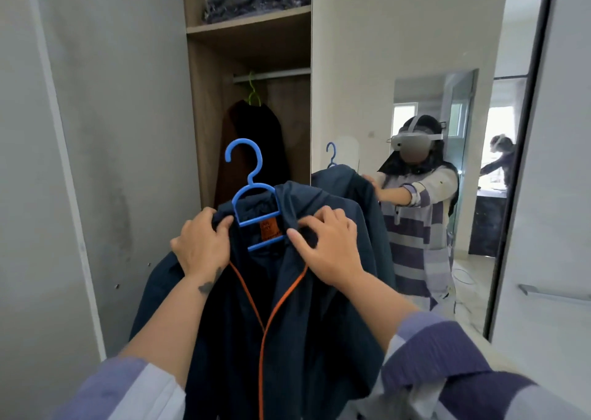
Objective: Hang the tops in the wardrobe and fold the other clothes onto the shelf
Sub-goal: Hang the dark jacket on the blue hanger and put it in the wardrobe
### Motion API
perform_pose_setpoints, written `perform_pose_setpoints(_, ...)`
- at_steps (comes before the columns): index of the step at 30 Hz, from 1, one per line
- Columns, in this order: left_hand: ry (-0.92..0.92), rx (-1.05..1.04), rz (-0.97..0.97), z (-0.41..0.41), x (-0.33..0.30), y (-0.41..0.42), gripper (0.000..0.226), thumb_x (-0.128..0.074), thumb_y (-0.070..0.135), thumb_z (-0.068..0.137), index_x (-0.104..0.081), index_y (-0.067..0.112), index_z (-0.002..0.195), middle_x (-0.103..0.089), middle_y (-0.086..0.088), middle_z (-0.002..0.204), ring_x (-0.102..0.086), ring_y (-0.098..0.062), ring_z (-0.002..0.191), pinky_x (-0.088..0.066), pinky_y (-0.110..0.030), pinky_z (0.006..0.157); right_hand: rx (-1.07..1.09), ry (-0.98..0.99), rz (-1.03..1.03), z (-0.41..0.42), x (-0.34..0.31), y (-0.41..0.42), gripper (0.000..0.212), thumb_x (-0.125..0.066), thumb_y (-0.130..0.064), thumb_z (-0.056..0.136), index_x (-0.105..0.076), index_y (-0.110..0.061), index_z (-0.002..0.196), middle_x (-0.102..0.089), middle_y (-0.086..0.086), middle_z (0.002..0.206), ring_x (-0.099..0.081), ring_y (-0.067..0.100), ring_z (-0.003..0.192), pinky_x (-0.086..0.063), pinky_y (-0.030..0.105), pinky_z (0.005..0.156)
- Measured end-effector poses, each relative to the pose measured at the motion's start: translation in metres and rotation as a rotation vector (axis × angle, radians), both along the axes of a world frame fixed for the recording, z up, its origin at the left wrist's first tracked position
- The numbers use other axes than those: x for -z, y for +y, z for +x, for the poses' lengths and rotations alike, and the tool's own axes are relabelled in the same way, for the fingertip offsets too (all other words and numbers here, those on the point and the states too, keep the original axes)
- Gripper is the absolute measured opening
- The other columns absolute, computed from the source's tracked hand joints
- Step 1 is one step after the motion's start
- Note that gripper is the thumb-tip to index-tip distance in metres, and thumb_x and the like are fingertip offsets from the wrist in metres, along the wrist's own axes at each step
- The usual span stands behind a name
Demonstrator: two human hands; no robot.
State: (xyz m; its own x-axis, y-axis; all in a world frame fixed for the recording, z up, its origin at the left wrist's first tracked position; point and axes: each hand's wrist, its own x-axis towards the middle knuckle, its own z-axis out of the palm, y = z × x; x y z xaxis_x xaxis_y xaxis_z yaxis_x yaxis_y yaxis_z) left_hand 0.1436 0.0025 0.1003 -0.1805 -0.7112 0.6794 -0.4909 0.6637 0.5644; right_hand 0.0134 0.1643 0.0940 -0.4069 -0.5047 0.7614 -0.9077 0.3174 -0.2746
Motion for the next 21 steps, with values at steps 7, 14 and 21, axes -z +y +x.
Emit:
perform_pose_setpoints(7,0.09,0.231,-0.015,-0.012,-0.008,-0.01,0.027,-0.049,0.038,0.095,-0.052,0.014,0.082,-0.056,0.005,0.077,-0.049,-0.021,0.087,-0.028,-0.04,0.079,0.236,0.147,-0.05,-0.065,-0.022,0.021,0.044,-0.049,-0.041,0.092,-0.047,-0.025,0.132,-0.05,0.005,0.123,-0.045,0.028,0.119,-0.031,0.049,0.107)
perform_pose_setpoints(14,0.045,0.267,-0.036,-0.044,-0.016,-0.028,0.026,-0.049,0.035,0.096,-0.053,0.014,0.081,-0.055,0.006,0.076,-0.048,-0.019,0.089,-0.025,-0.037,0.078,0.068,0.183,0.091,-0.109,-0.03,0.032,0.024,-0.039,-0.029,0.1,-0.05,-0.019,0.12,-0.064,0.001,0.107,-0.059,0.025,0.099,-0.037,0.034,0.066)
perform_pose_setpoints(21,0.026,0.257,-0.048,-0.075,-0.037,-0.045,0.02,-0.049,0.03,0.096,-0.046,0.023,0.078,-0.049,0.011,0.076,-0.046,-0.021,0.097,-0.03,-0.04,0.088,-0.156,-0.081,0.114,-0.122,-0.066,0.017,0.031,-0.053,-0.042,0.088,-0.055,-0.013,0.077,-0.06,-0.001,0.068,-0.055,0.016,0.067,-0.042,0.037,0.065)
